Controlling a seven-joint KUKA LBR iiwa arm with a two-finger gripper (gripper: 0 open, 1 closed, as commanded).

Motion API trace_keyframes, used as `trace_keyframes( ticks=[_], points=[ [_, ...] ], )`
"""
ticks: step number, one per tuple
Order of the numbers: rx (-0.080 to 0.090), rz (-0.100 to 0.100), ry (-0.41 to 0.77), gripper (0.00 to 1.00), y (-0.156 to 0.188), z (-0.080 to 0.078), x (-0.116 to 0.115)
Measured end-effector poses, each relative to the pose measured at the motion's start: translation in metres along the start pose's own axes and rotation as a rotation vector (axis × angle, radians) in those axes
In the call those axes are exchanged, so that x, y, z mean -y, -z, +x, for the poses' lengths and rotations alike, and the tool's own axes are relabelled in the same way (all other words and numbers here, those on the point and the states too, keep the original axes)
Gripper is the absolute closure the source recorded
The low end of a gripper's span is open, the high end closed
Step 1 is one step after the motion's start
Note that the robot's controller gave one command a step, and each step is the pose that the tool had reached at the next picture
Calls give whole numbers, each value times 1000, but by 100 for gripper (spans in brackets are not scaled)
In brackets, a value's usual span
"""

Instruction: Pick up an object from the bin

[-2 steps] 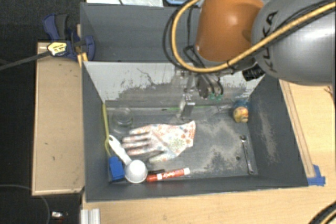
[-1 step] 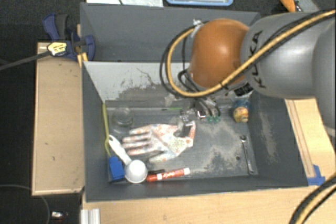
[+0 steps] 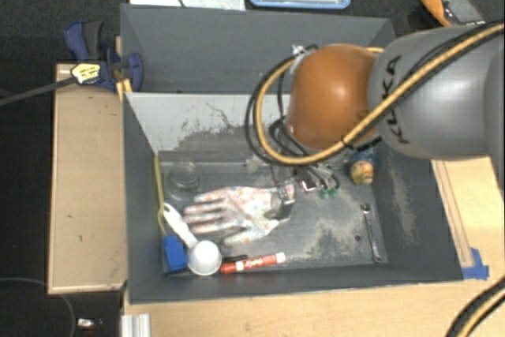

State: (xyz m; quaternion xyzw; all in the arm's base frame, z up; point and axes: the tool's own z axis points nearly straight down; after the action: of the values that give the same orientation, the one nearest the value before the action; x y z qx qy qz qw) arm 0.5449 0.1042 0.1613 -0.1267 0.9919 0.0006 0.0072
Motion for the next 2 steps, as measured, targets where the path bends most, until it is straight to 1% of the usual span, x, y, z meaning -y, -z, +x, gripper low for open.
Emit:
trace_keyframes(
  ticks=[1,2],
  points=[
    [-10,-1,174,0,-25,2,-2],
    [3,0,205,0,-88,3,-2]
  ],
)
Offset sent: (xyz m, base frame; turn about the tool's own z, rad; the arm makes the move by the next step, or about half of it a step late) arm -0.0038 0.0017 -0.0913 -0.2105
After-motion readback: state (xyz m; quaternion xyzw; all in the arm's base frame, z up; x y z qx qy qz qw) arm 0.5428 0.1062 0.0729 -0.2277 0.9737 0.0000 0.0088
